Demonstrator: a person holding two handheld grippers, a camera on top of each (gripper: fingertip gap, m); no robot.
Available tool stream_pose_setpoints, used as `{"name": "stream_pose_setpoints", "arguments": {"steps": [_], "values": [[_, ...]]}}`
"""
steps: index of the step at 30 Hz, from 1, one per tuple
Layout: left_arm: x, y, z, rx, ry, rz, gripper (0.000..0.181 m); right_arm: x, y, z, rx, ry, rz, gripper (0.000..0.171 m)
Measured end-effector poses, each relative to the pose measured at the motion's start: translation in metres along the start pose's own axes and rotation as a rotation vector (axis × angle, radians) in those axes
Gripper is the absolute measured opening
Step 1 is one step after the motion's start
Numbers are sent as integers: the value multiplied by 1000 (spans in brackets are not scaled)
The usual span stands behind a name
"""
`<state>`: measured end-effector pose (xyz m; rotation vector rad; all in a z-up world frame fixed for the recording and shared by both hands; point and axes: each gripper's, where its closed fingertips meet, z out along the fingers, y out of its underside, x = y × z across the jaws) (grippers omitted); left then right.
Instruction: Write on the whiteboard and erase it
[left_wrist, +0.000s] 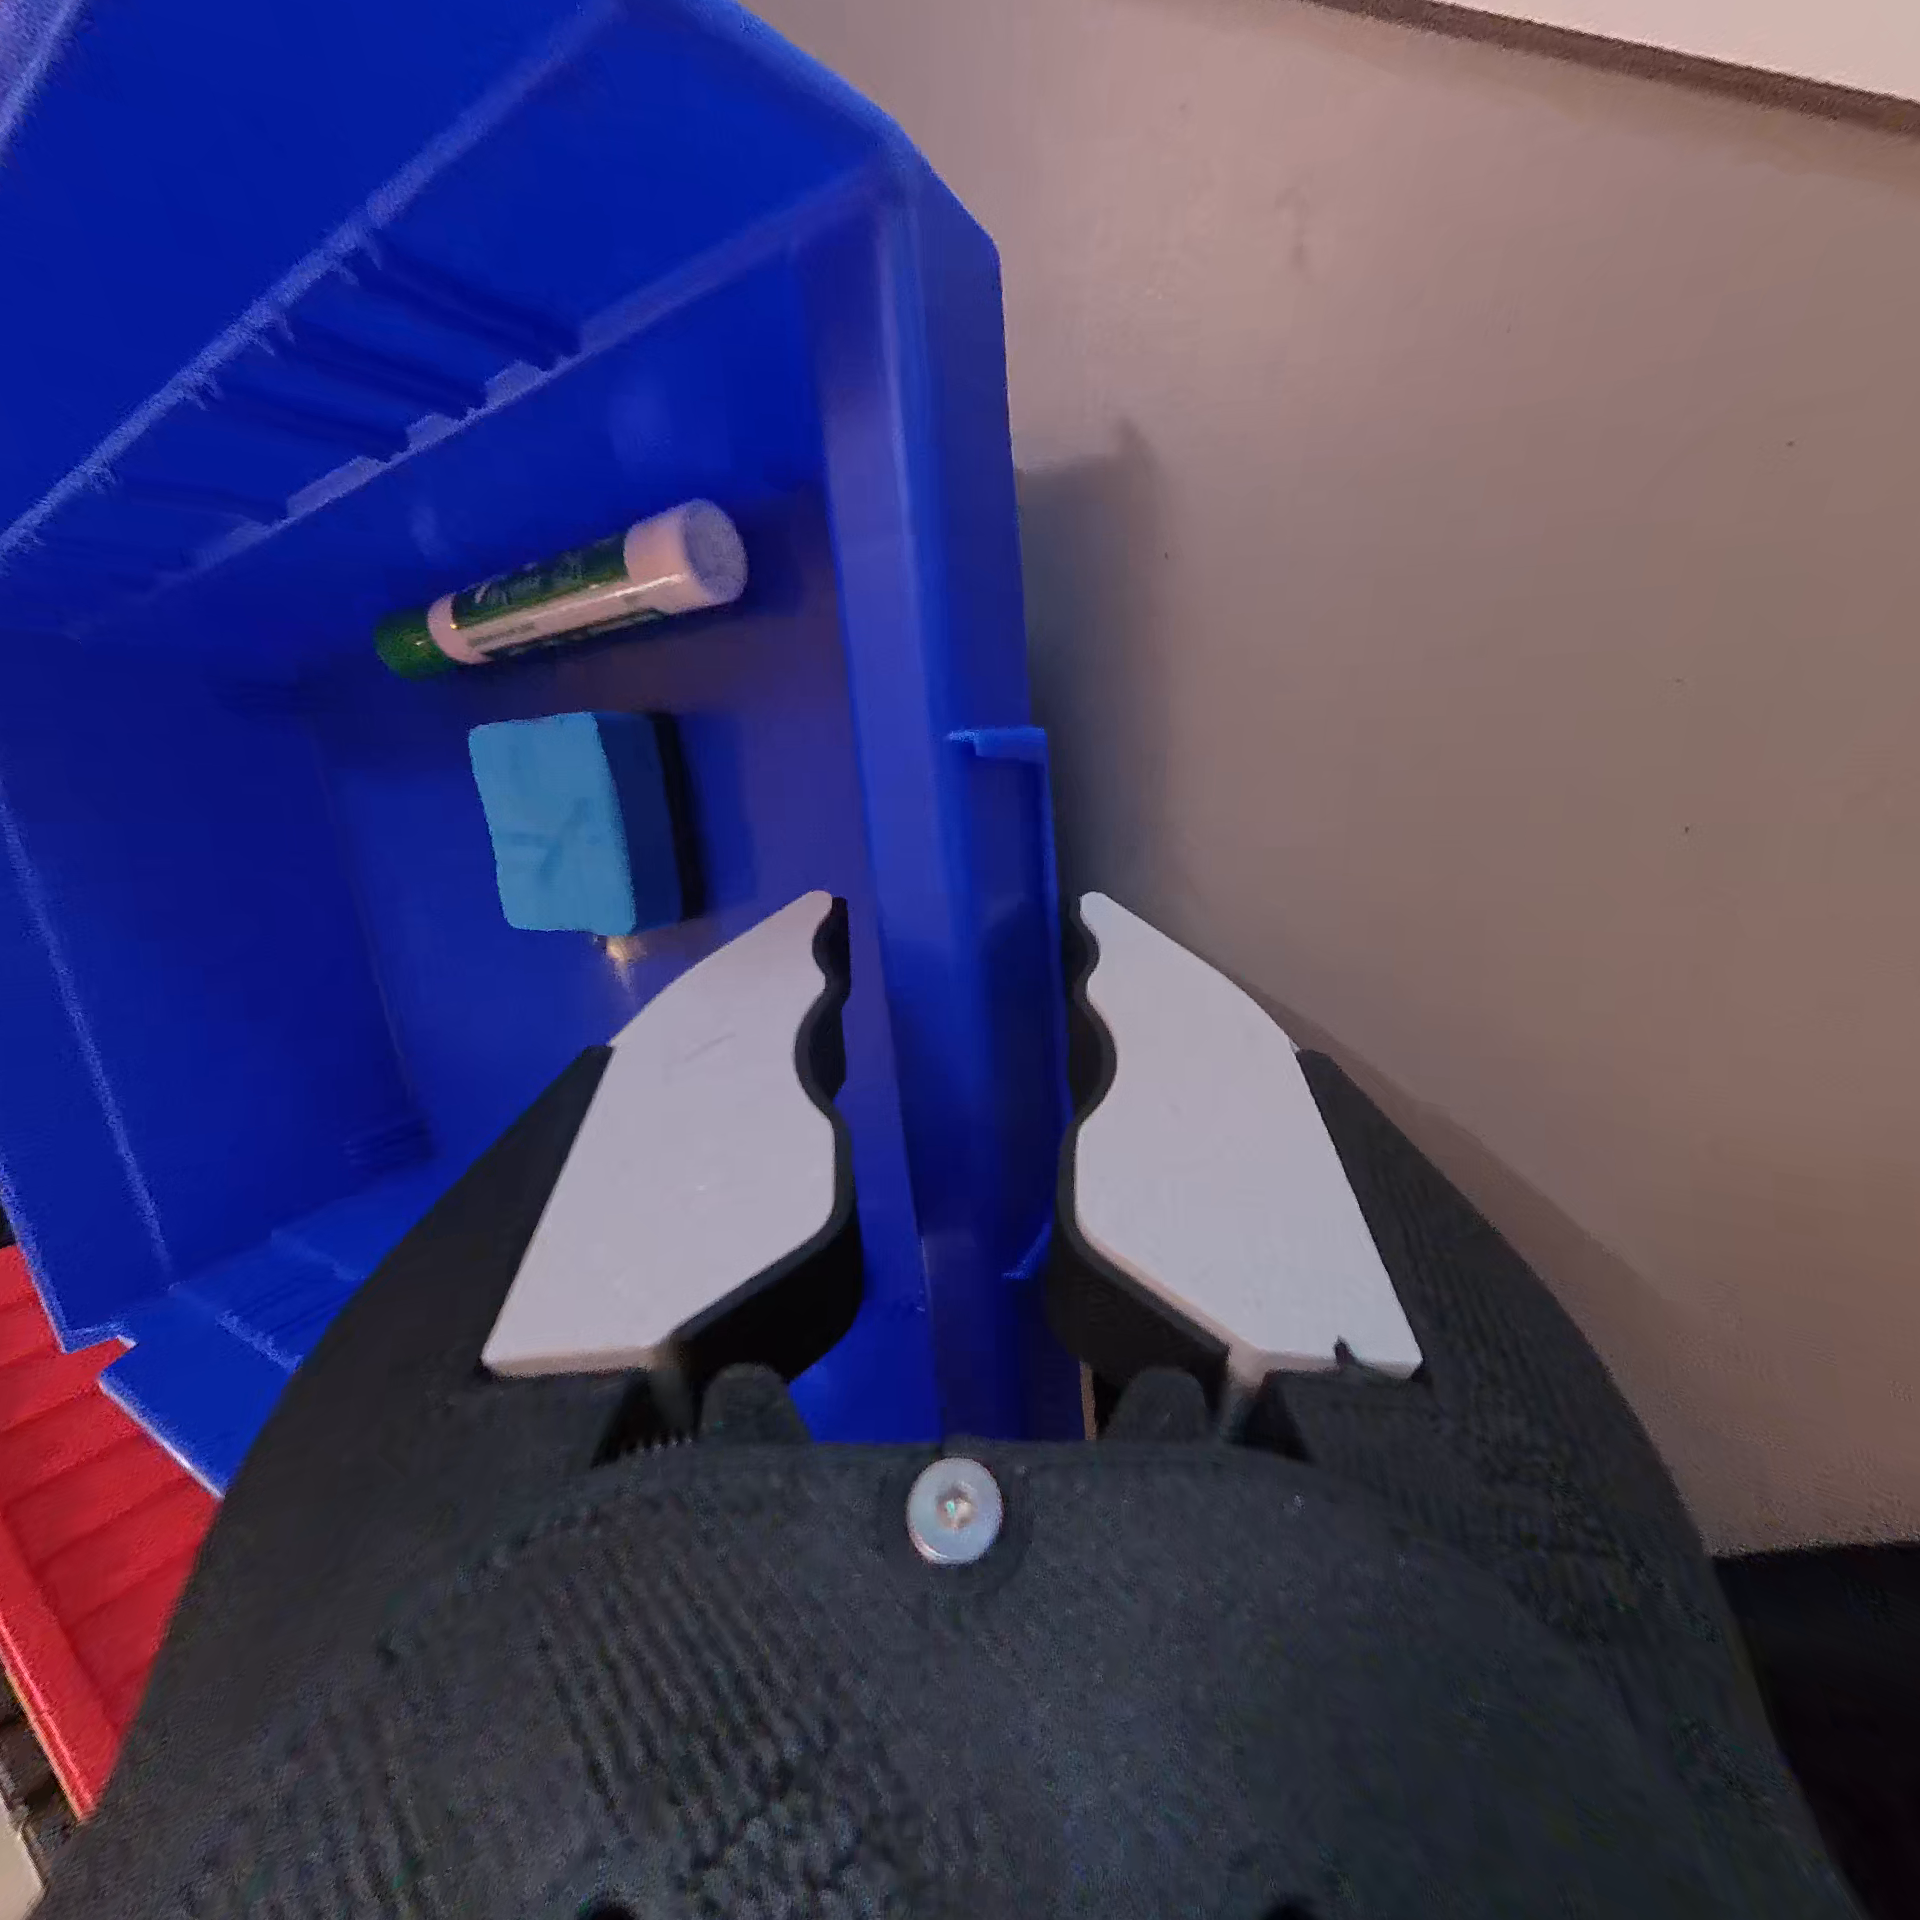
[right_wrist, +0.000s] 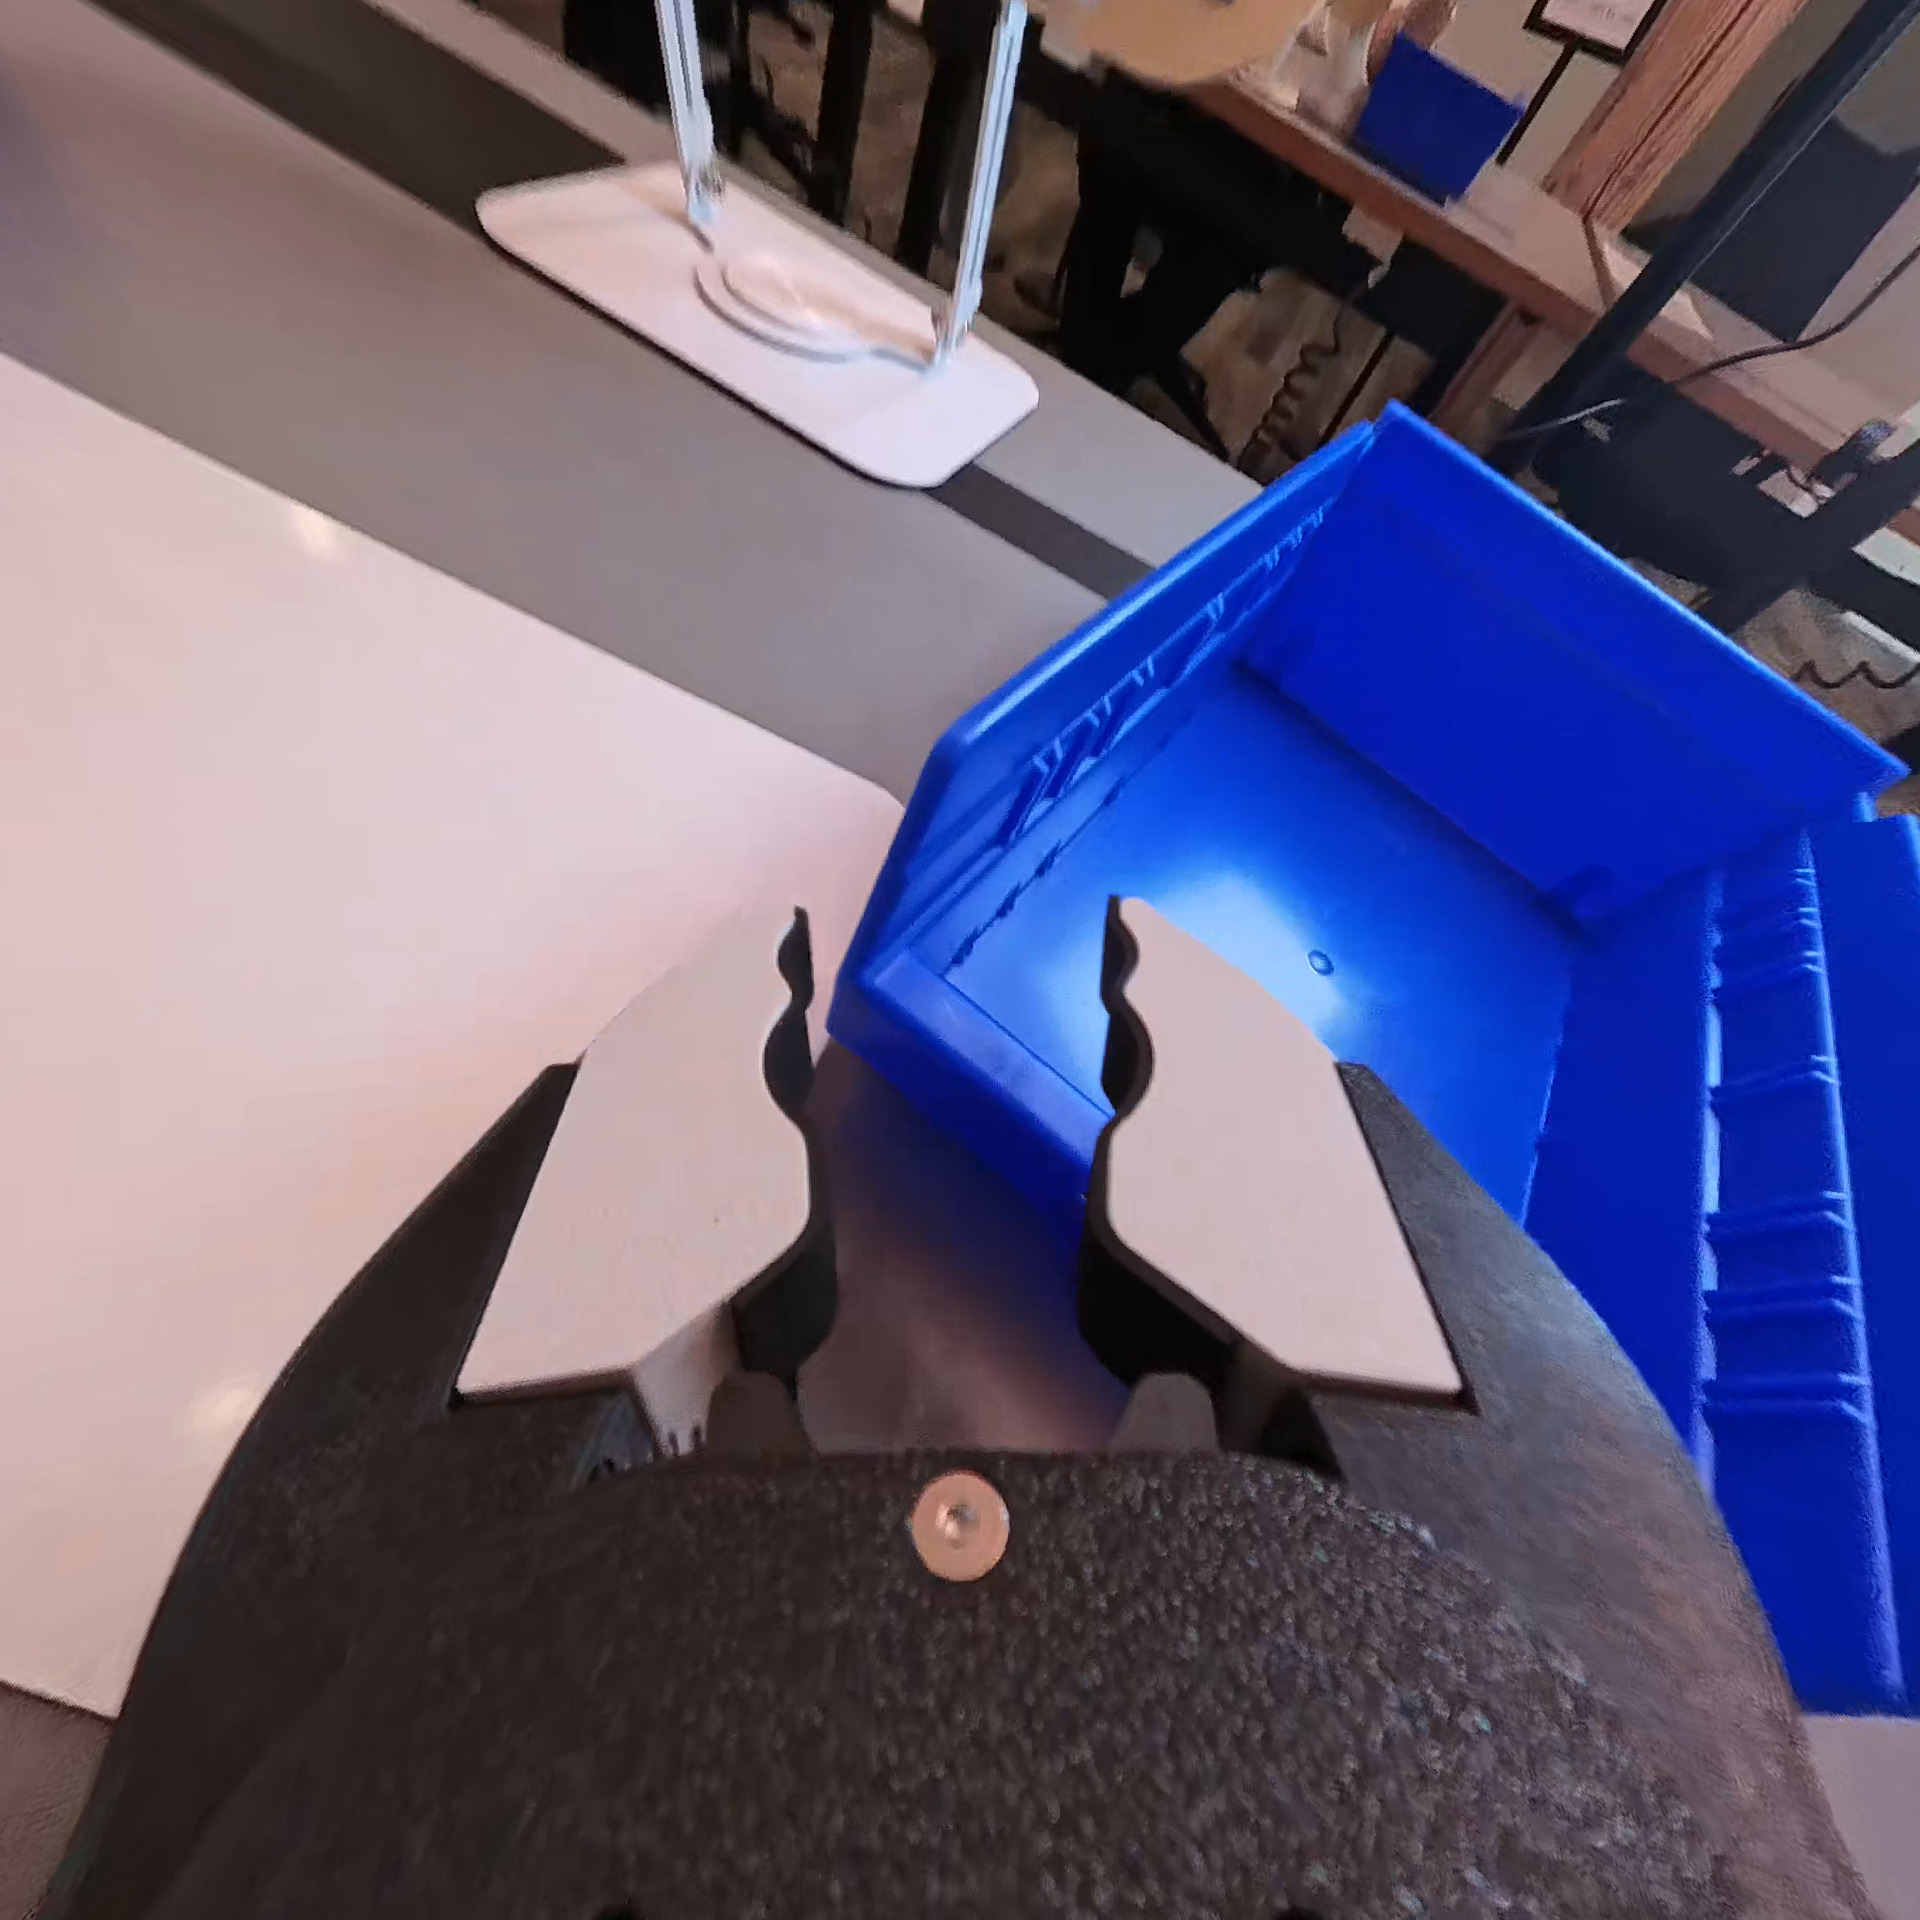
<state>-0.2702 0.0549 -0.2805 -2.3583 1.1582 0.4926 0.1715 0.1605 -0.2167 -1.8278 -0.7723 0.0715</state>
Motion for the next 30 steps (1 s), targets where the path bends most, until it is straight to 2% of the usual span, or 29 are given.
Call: {"name": "stream_pose_setpoints", "arguments": {"steps": [2,7,14,26,30], "values": [[2,0,1,3,5,19,35,2,10,5,-45,27,-49,63],[4,0,3,22,14,20,30,3,22,-1,-111,9,-108,60],[7,-5,1,61,24,66,30,29,45,-8,-193,32,-156,67],[-4,-20,8,126,-117,119,31,41,61,-10,-232,80,-175,66],[-3,-17,7,112,-118,73,31,51,74,-13,-318,130,-220,65]]}}
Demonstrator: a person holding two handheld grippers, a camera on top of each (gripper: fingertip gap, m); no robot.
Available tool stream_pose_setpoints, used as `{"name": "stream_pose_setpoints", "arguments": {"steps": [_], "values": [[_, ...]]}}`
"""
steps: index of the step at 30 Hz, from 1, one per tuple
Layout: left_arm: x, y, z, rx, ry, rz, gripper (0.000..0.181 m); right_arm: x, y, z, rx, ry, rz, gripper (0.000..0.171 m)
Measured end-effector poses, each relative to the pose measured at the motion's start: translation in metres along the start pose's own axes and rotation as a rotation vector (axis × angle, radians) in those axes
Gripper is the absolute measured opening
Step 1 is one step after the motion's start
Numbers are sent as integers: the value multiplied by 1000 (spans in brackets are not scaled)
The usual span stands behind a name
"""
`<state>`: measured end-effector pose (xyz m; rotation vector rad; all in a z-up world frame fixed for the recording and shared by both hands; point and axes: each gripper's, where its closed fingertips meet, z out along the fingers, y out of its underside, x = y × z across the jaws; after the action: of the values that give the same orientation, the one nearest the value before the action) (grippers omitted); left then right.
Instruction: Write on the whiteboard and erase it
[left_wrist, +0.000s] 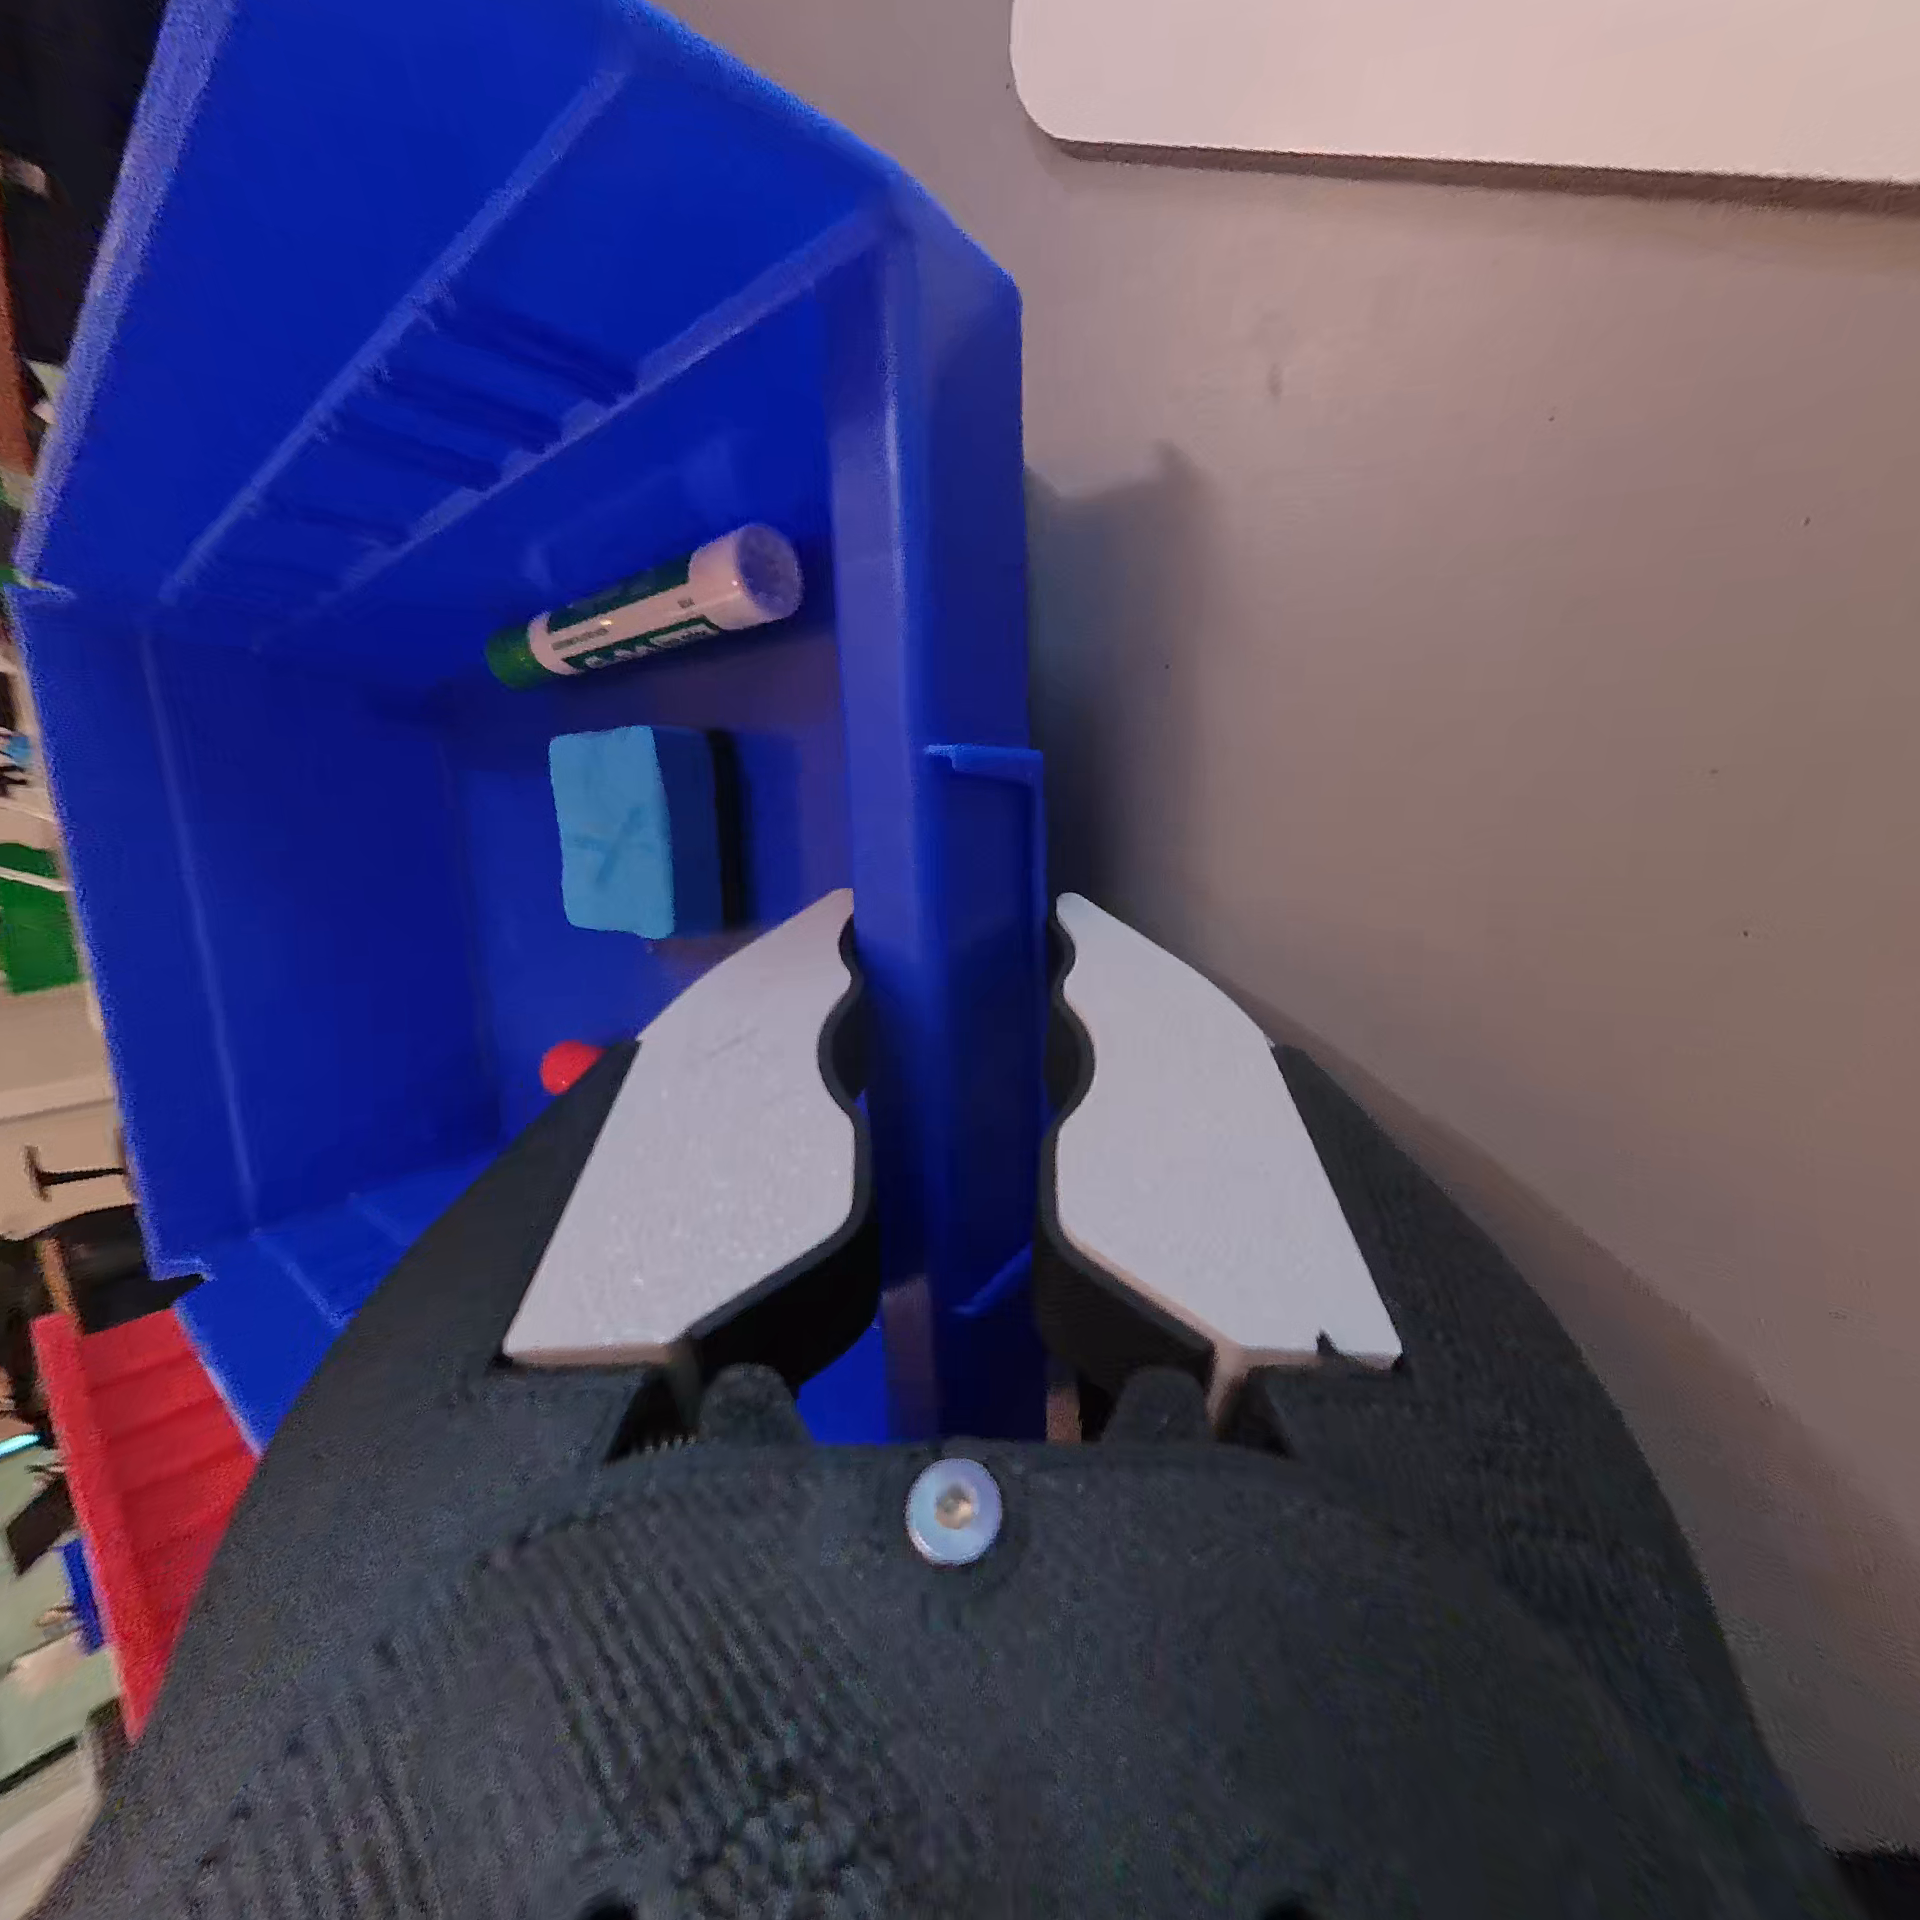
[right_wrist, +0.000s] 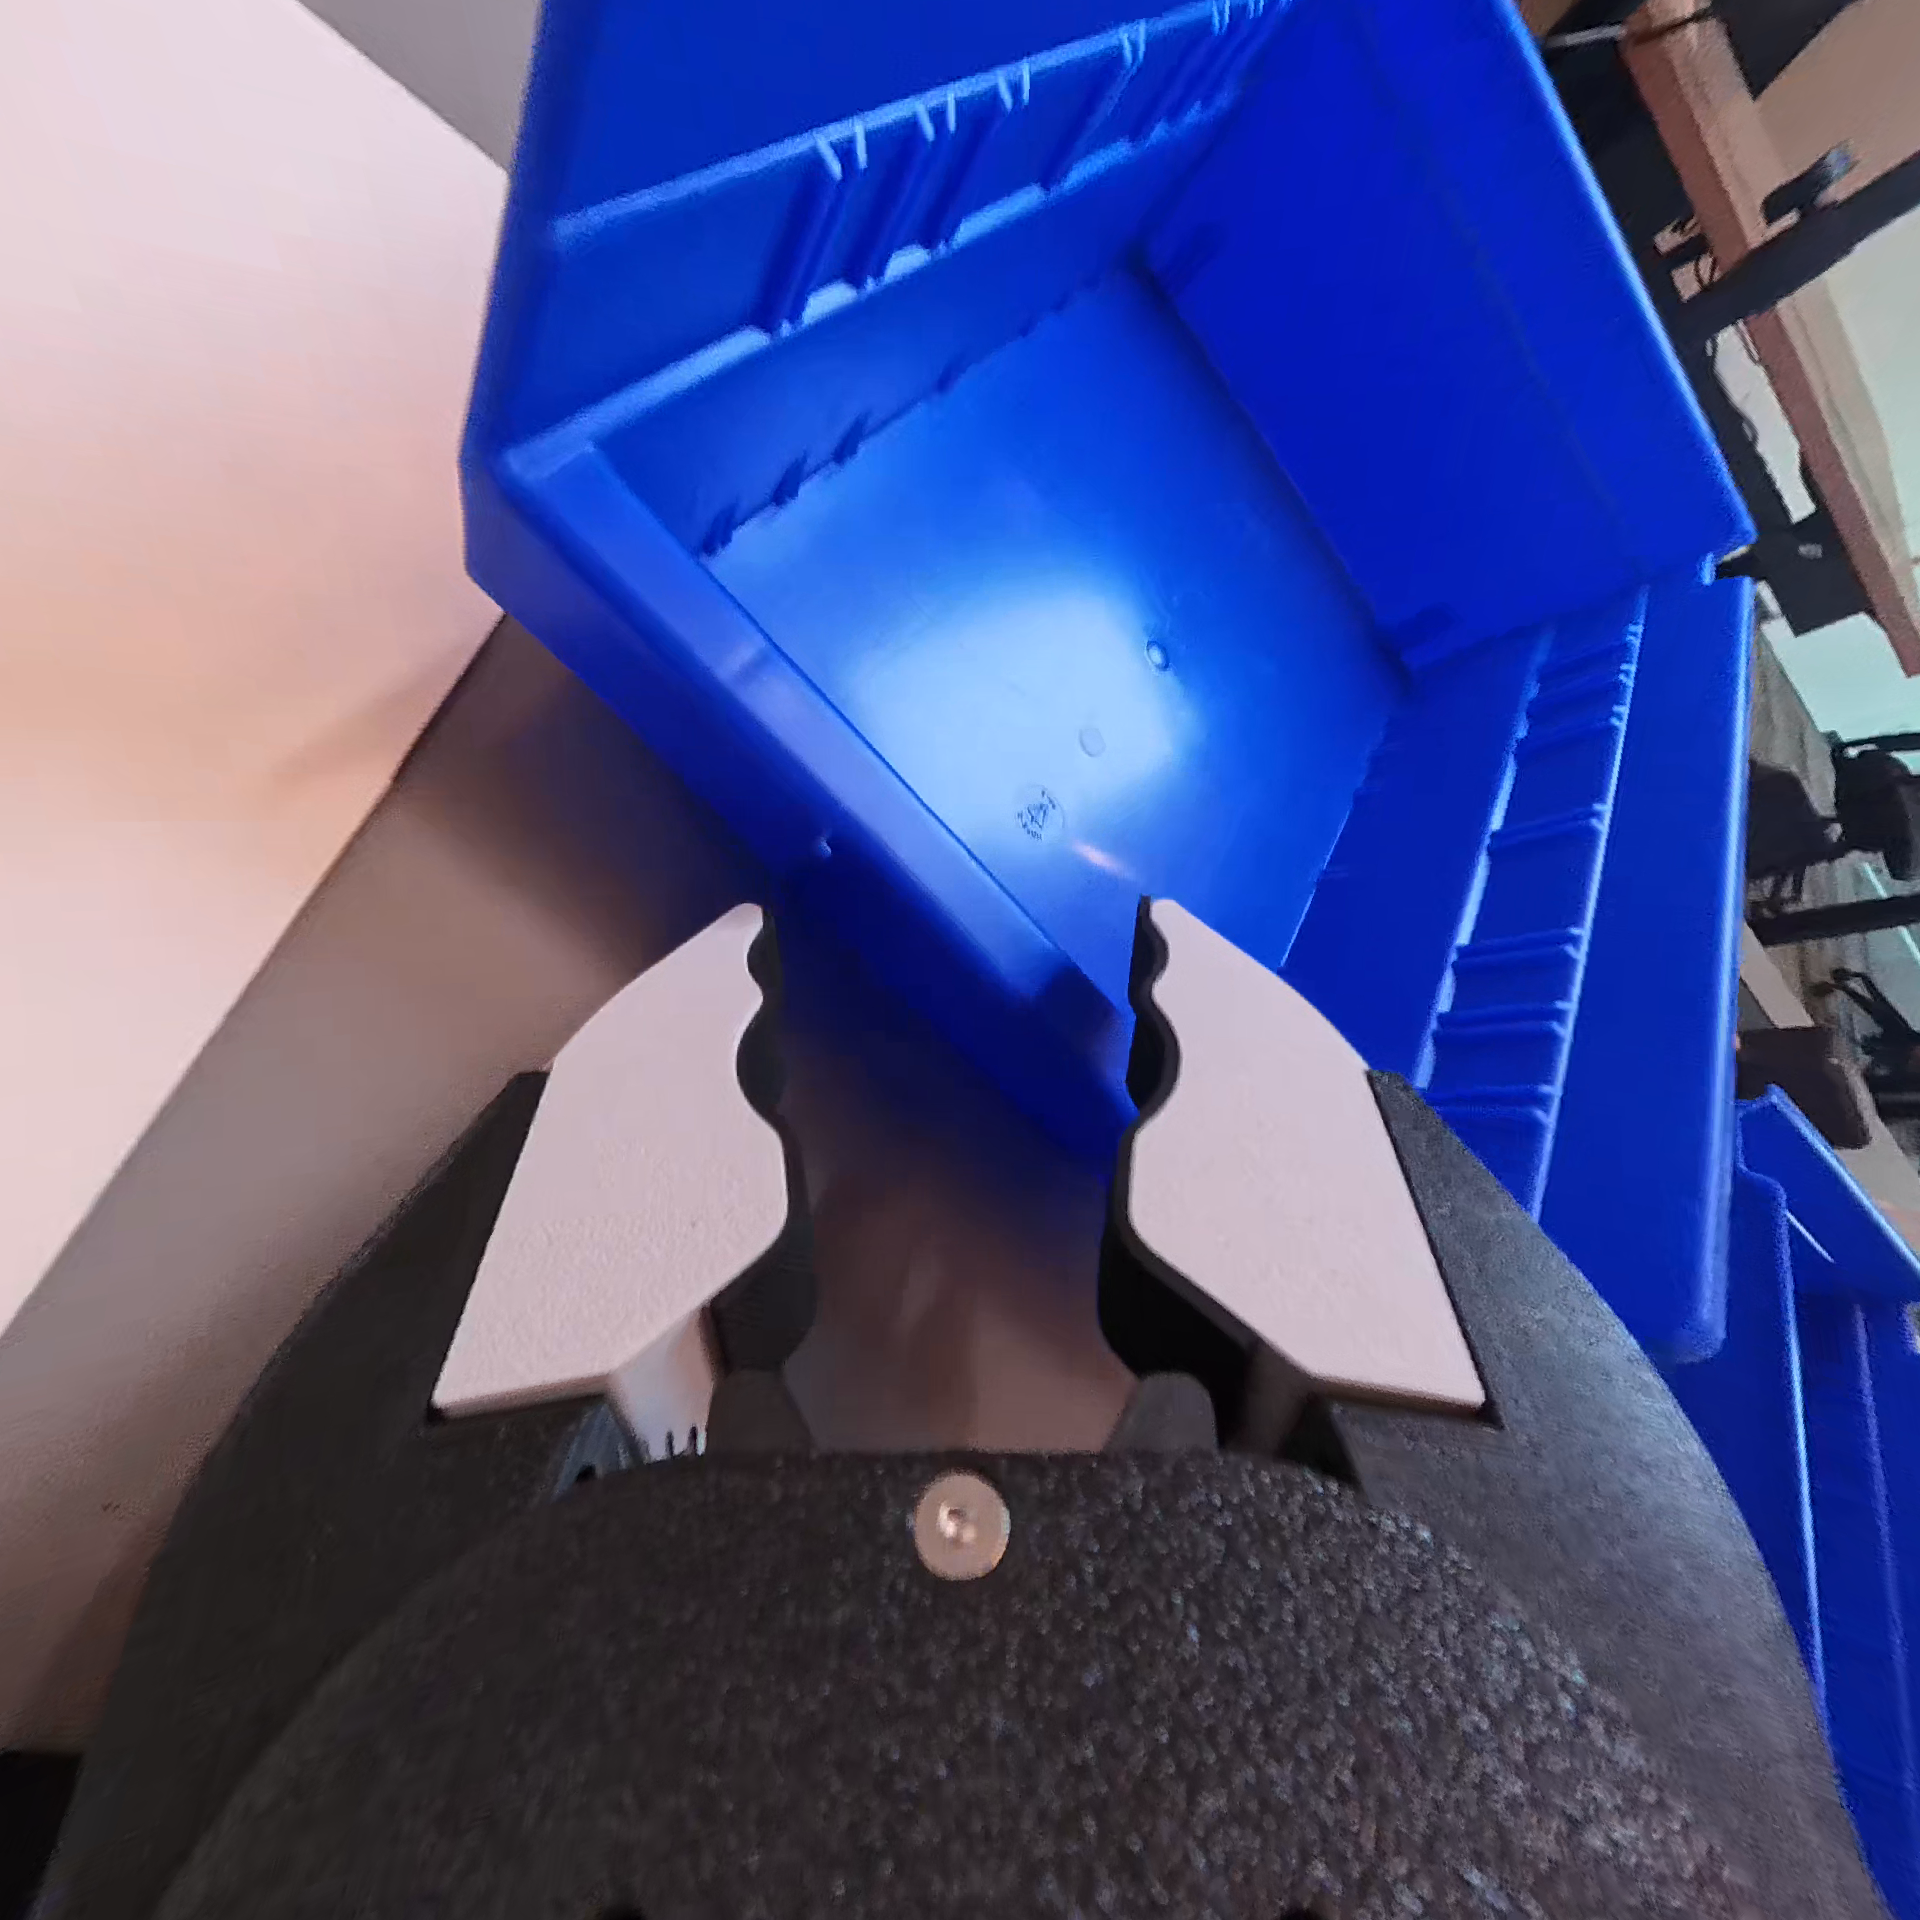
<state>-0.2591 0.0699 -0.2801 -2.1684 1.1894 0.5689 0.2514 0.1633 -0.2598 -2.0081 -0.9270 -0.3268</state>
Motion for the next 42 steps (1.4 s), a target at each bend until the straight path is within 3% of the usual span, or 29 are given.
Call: {"name": "stream_pose_setpoints", "arguments": {"steps": [7,11,16,20,27,35,38,42], "values": [[-20,2,15,-15,-44,-72,32,5,5,9,-28,38,26,57],[-41,5,22,8,-186,-77,35,8,4,12,-22,40,74,62],[-43,-20,-10,214,-156,-216,35,-2,-13,-2,81,-38,172,61],[-45,-35,-35,394,-74,-379,33,-17,-53,-22,308,-146,246,62],[-77,-31,-73,565,-33,-615,10,-36,-91,-49,528,-290,344,64],[-94,-4,-67,501,-93,-758,4,-44,-96,-55,549,-323,321,61],[-100,-4,-57,403,-64,-697,12,-48,-97,-55,551,-341,321,60],[-110,-9,-28,204,120,-545,29,-58,-99,-54,542,-370,304,60]]}}
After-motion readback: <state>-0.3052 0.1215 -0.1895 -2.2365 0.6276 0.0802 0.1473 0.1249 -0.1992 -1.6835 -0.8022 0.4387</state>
